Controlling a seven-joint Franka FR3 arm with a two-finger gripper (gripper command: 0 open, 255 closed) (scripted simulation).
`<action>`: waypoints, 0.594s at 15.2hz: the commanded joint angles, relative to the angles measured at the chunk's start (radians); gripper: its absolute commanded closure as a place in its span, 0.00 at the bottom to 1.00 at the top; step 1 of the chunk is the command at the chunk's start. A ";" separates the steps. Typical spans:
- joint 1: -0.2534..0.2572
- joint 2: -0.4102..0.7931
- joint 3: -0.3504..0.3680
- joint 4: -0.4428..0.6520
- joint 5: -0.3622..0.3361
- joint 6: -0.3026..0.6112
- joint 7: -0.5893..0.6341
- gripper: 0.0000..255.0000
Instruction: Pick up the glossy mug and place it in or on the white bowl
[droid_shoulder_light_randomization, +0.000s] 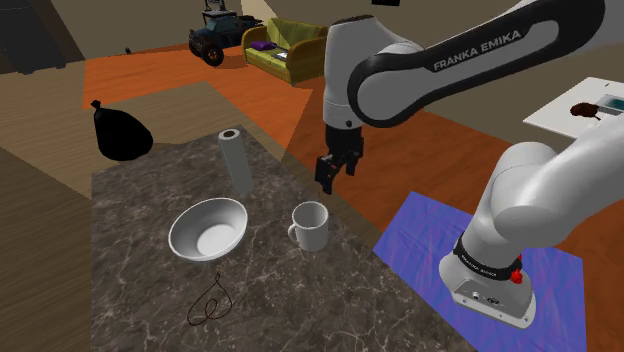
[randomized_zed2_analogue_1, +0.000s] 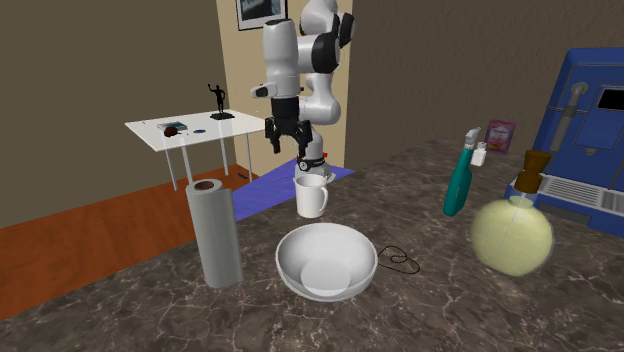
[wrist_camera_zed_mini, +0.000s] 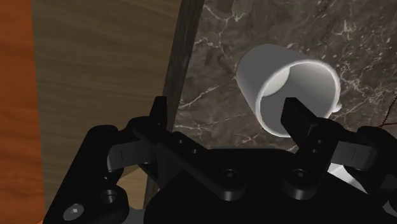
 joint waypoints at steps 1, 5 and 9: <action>0.008 0.065 0.045 0.003 0.011 0.071 0.046 0.00; 0.013 0.171 0.111 0.009 0.013 0.179 0.116 0.00; 0.012 0.211 0.122 -0.017 0.014 0.246 0.118 0.00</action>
